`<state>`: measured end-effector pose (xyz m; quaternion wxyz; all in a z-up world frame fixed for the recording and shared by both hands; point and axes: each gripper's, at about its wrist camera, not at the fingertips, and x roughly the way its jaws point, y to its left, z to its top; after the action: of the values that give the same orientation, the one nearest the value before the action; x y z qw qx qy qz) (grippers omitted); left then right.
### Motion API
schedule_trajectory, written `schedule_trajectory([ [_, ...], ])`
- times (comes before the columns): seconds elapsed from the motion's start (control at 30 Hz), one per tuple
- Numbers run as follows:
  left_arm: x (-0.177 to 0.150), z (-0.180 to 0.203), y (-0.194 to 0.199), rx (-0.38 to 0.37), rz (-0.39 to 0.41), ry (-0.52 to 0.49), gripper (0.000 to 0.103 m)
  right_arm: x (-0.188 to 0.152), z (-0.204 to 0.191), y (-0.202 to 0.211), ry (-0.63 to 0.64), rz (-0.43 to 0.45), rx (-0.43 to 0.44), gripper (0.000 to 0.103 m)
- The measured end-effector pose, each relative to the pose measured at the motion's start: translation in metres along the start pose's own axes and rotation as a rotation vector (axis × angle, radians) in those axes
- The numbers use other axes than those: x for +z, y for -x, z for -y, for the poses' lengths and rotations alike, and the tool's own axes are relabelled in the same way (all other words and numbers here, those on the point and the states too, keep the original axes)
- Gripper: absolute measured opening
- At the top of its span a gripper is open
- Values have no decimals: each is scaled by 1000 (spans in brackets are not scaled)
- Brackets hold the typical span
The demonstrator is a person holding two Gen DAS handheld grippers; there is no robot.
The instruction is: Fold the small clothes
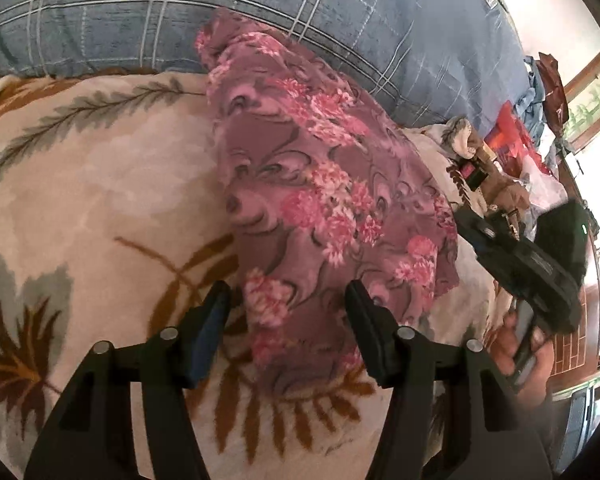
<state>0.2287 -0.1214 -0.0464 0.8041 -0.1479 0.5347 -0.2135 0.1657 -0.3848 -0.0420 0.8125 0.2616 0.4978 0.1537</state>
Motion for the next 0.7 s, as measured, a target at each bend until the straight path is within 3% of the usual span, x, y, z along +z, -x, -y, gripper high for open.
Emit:
schedule_trajectory([
  [0.07,-3,-3,-2,-8,-5,14,58,-8,-8,10,4,17,46,30],
  [0.17,-8,-1,-7,2,-21,28,58,-29,-15,4,74,-53,3,34],
  [0.2,-8,-4,-6,1,-26,33,58,-32,-21,-3,113,-86,-45,34],
  [0.23,-10,-3,-6,3,-30,44,58,-37,-27,-11,184,-109,-134,19],
  [0.27,-11,-4,-4,2,-29,51,58,-38,-33,-11,235,-100,-162,11],
  [0.37,-14,-10,-2,19,-24,76,58,-30,-34,23,174,41,-36,9],
  [0.43,-15,-14,-3,10,-25,94,58,-27,-24,36,122,94,-17,9],
  [0.53,-17,-13,-2,30,-26,90,55,-35,3,13,69,-18,-117,8],
  [0.57,-19,-13,0,29,-31,88,55,-40,10,8,58,-41,-105,8],
  [0.7,-24,-21,17,-22,-30,112,53,-31,6,31,10,11,-66,18],
])
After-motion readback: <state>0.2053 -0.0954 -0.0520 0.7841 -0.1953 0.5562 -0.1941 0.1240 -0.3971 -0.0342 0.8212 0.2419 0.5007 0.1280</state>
